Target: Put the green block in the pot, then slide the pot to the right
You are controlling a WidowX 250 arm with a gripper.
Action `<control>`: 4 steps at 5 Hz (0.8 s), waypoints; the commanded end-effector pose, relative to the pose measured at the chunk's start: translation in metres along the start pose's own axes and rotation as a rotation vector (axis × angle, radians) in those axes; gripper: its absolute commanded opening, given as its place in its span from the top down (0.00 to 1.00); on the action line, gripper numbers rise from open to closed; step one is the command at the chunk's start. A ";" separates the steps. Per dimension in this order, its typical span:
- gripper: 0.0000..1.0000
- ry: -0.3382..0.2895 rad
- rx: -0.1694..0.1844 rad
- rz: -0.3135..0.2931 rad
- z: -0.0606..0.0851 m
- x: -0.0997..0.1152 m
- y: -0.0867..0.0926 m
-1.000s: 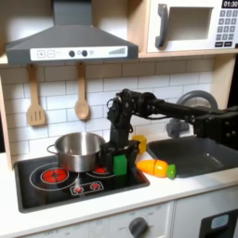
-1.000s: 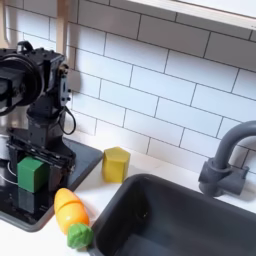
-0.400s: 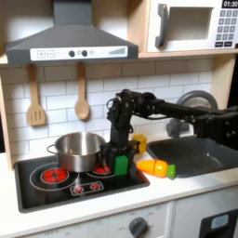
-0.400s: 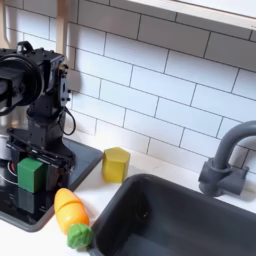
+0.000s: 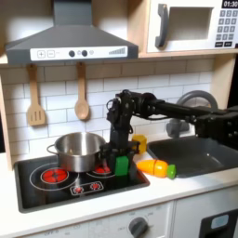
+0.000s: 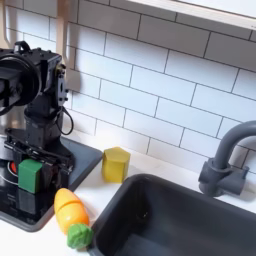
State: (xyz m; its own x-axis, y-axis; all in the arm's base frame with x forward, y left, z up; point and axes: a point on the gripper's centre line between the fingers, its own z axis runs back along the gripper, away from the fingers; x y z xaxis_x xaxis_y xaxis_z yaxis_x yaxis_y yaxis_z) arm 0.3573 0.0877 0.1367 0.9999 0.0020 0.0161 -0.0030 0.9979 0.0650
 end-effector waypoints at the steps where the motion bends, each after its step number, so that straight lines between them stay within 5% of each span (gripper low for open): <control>1: 1.00 -0.074 0.000 -0.029 0.022 0.002 -0.003; 4: 1.00 -0.210 0.000 -0.059 0.073 0.000 0.003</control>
State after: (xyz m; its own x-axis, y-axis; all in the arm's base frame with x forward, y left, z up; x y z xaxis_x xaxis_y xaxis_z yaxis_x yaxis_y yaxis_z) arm 0.3556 0.0838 0.2105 0.9734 -0.0677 0.2190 0.0538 0.9962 0.0689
